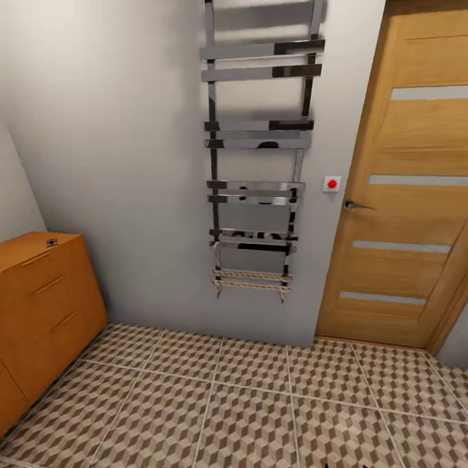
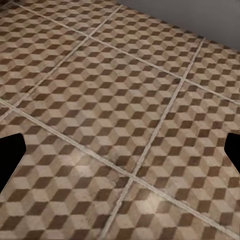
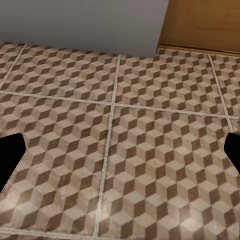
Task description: Take the four mousetraps from the cabinet in the bathroom and place them on the bathroom floor. Make sure all four end up on the same floor surface, and ensure that at least two of them are either under or directly next to the same bathroom sink.
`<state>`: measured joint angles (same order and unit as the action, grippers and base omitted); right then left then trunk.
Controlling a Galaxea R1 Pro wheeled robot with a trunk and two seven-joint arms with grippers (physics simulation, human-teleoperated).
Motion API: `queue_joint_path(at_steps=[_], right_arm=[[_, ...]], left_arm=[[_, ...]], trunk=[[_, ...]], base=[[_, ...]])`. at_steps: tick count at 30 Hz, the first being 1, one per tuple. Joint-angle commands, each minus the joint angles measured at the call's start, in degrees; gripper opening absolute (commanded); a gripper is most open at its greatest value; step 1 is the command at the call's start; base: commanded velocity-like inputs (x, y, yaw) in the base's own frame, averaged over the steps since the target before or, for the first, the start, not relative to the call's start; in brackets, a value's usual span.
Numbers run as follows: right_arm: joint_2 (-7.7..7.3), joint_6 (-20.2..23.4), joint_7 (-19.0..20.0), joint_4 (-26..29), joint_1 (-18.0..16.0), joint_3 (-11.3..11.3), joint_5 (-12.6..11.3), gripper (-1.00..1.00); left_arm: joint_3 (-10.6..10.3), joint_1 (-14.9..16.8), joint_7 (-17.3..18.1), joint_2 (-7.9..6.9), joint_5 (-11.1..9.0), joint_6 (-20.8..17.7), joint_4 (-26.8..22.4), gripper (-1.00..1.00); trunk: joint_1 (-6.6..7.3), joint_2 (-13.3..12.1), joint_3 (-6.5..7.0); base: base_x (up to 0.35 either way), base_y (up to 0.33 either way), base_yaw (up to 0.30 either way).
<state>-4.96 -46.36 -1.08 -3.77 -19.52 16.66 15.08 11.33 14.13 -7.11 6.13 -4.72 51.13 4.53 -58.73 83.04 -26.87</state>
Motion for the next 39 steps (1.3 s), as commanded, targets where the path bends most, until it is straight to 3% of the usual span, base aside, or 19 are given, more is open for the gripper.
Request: queue_joint_path(at_steps=[1,39], right_arm=[[-0.05,-0.31,-0.10,-0.23,-0.08,0.47,0.56,1.00],[-0.05,-0.31,0.11,-0.18,-0.08,0.39,0.56,1.00]], left_arm=[[-0.35,0.11,-0.05,0.02,-0.48,0.29,0.21,1.00],[-0.34,0.11,-0.10,0.02,-0.47,0.29,0.20,1.00]], trunk=[[0.00,0.04,-0.06],[0.00,0.04,-0.70]], base=[[0.000,0.000,0.260],[0.000,0.000,0.249]])
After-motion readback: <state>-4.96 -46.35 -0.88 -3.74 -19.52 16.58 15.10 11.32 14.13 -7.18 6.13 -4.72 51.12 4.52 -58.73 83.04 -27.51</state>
